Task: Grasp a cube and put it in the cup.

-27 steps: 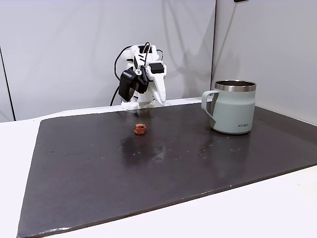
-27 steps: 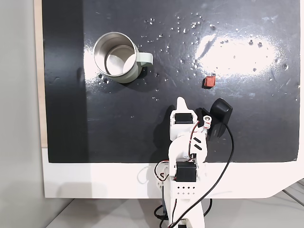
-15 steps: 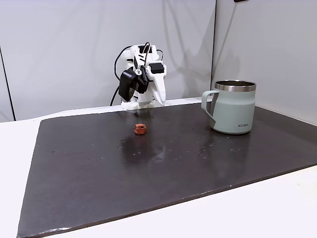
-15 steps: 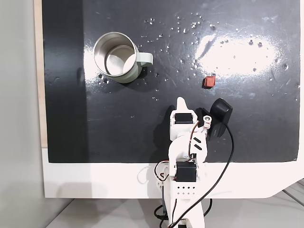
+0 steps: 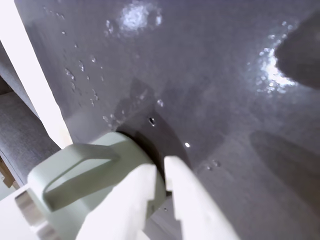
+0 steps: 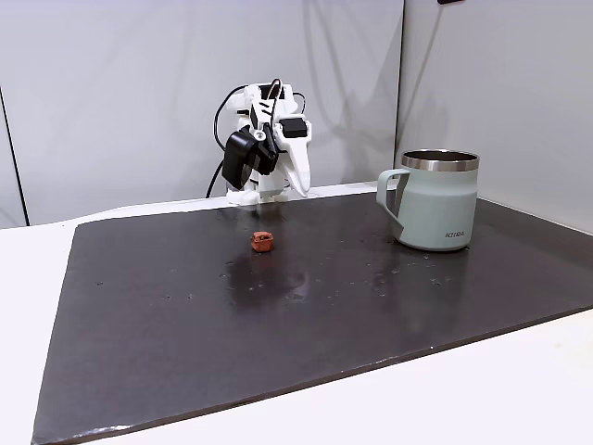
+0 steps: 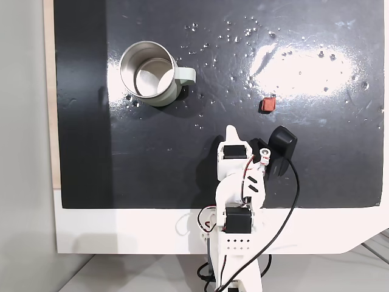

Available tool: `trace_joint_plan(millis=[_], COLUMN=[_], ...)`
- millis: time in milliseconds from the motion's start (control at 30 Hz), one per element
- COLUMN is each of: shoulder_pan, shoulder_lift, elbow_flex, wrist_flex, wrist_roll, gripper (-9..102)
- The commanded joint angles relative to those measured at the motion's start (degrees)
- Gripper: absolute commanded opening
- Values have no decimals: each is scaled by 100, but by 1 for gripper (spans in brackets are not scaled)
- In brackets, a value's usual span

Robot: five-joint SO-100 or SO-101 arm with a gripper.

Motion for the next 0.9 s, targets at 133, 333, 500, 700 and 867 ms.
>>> trace_joint_plan(millis=[133,333,500,700,867], shoulder_pan=[26,615,1274,1617,1529], shoulder_lift=[-519,-1863,-3050,-4746,-5854], elbow_flex=[-2162,-3735,-4641,-5730,-6574], wrist_flex=[782,1362,1485,1652,1907], wrist_roll=[-220,-721,-1063,-1354,-1608], gripper=[0,0,0,0,0])
